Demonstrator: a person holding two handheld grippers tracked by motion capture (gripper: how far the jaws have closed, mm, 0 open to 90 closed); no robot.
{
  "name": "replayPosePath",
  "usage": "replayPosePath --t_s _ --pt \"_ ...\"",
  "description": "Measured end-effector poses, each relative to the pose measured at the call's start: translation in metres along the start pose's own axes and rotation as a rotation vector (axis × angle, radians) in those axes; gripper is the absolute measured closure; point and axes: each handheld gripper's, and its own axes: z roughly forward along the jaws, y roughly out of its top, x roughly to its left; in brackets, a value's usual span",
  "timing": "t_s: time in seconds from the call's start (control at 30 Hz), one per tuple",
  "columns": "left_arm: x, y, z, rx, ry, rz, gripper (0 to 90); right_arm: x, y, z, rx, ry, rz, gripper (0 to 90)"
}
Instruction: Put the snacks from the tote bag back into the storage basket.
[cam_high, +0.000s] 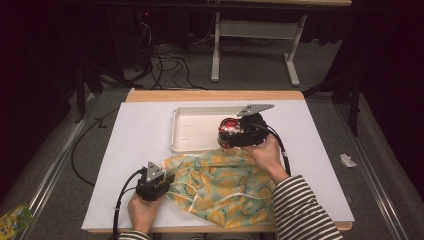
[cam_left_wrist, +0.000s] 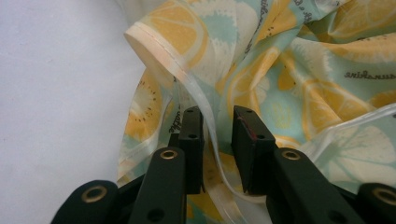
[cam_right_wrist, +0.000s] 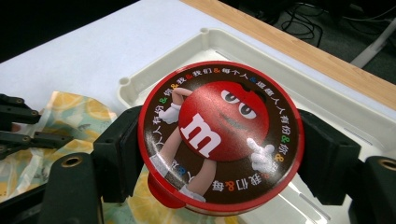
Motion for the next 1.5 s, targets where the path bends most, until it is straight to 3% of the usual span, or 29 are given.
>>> replayPosePath --t_s 0.2,0.23,0.27,1.5 --pt "0.000 0.000 0.000 -0.001 0.000 -0.002 74.0 -0.005 -0.001 0.005 0.008 -0.010 0.008 25.9" --pt "-0.001 0.000 0.000 -0.004 -0.005 -0.017 74.1 -0.005 -0.001 0.005 0.009 -0.012 0.011 25.9" --pt "0.000 0.000 0.000 0.000 -0.001 -0.002 74.1 -0.005 -0.001 0.006 0.012 -0.014 0.017 25.9" --pt "-0.001 0.000 0.000 -0.003 0.001 0.009 74.3 -0.018 -0.004 0.038 0.041 -0.043 0.035 25.8"
